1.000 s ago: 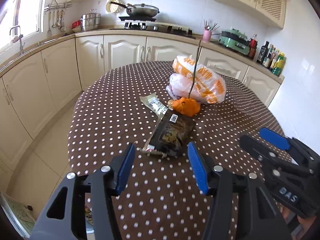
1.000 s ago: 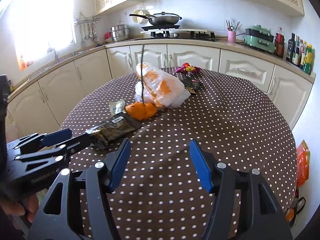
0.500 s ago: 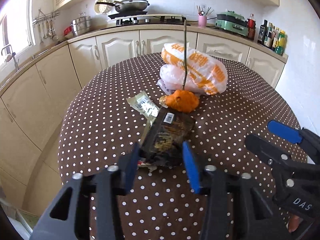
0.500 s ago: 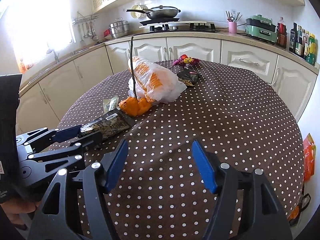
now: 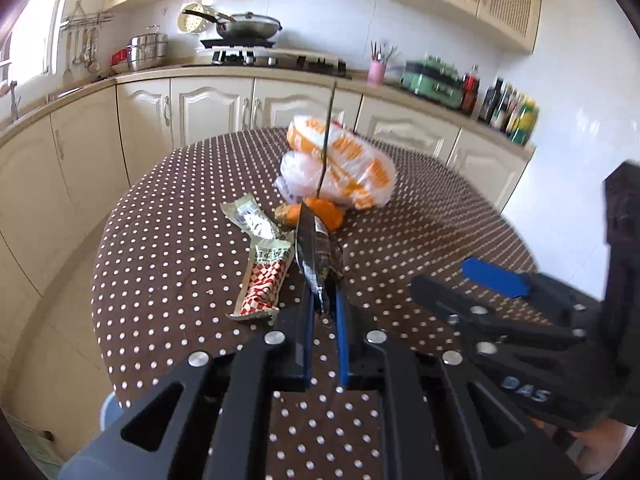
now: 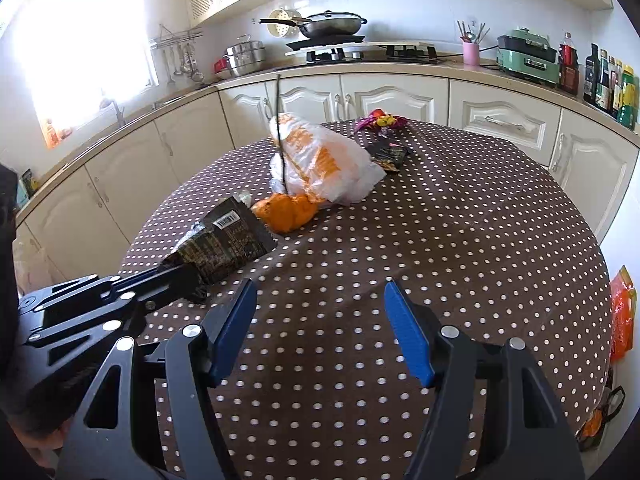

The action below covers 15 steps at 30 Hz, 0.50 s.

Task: Collect trash
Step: 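Grasp the black snack packet with the left gripper and lift it, then grasp the red-white striped wrapper with the right gripper while the left holds the black packet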

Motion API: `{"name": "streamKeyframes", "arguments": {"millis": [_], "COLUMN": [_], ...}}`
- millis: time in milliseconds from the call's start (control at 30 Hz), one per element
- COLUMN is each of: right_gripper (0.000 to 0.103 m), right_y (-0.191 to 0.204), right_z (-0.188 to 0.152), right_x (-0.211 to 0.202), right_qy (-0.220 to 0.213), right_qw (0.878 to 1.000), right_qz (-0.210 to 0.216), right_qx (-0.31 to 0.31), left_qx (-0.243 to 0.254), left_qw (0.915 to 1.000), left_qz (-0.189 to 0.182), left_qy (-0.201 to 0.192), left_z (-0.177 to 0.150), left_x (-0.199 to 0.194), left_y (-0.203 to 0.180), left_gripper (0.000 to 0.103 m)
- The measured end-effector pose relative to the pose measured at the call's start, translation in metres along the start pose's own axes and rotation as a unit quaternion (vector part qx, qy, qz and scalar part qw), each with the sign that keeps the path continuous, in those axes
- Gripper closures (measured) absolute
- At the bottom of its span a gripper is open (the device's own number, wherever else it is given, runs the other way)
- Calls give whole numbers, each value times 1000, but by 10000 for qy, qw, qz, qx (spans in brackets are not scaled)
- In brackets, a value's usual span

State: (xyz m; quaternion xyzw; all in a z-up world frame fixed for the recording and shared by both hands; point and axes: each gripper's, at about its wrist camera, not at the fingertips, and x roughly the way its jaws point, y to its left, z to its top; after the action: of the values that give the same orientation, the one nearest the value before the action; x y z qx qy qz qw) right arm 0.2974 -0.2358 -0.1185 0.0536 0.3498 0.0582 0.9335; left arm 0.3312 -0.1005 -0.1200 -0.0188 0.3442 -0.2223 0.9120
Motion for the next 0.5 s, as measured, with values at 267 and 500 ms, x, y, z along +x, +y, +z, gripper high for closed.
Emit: {"name": "streamKeyframes", "arguments": {"millis": [267, 500], "right_gripper": [39, 40], "right_y": [31, 66], "right_z": [5, 15], "right_x": [9, 41], "right_qy": [83, 410], "right_qw": [9996, 9975], "right_qz": [175, 414], "right_qx": [-185, -389], "left_qx": [-419, -875], "left_qw": [9948, 9873], "left_qz": [595, 1046], "left_qy": [-713, -819], "left_z": [-6, -14], "left_x": [-56, -72], "left_y": [38, 85], "left_gripper": [95, 95]}}
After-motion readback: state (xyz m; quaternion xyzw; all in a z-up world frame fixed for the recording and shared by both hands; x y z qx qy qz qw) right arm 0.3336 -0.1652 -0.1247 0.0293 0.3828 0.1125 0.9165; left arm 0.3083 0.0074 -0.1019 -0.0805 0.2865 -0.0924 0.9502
